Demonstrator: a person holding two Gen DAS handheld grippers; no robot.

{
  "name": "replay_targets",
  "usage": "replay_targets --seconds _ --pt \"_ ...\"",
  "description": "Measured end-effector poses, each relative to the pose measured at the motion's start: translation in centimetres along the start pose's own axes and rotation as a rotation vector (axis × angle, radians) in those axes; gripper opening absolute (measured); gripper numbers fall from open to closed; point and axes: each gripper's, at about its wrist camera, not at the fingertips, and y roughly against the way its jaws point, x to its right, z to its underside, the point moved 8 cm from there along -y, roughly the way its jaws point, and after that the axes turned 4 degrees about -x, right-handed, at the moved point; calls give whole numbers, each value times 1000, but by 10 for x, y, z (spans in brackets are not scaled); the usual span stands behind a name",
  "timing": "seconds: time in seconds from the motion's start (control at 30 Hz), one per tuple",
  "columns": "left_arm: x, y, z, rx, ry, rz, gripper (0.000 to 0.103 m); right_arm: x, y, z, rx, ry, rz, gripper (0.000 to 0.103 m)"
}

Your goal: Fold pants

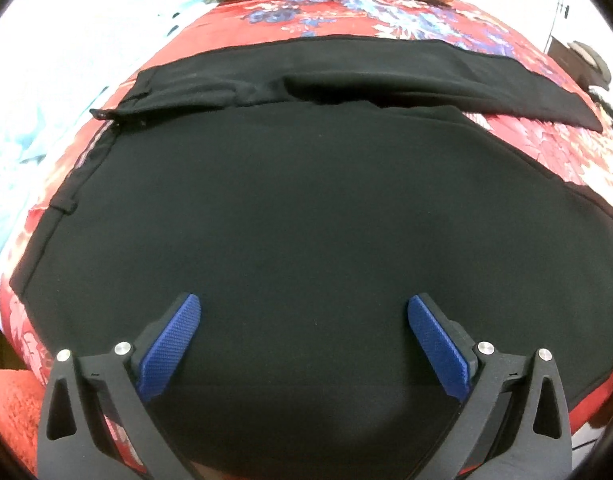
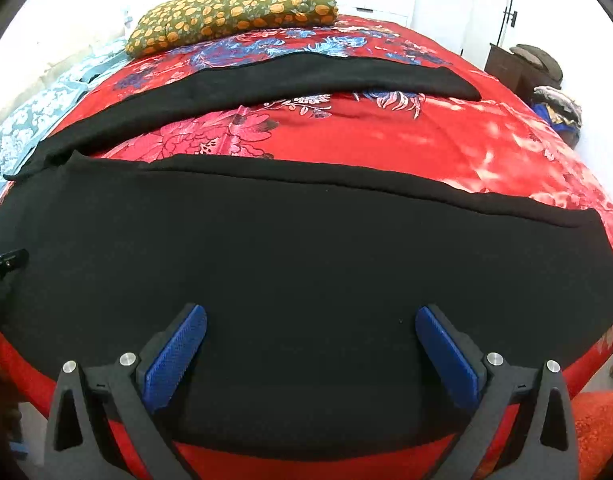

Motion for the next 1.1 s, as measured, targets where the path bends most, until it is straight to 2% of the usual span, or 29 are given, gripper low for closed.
replay_targets --seconds 0.87,1.03,1.1 --pt "0 3 6 9 -17 5 103 8 -8 -8 0 5 11 103" --pt "0 4 5 -21 -14 -8 103 11 -6 -8 29 -17 -13 103" --pt "1 6 3 -38 -13 -16 102 11 -5 -10 12 -19 -23 103"
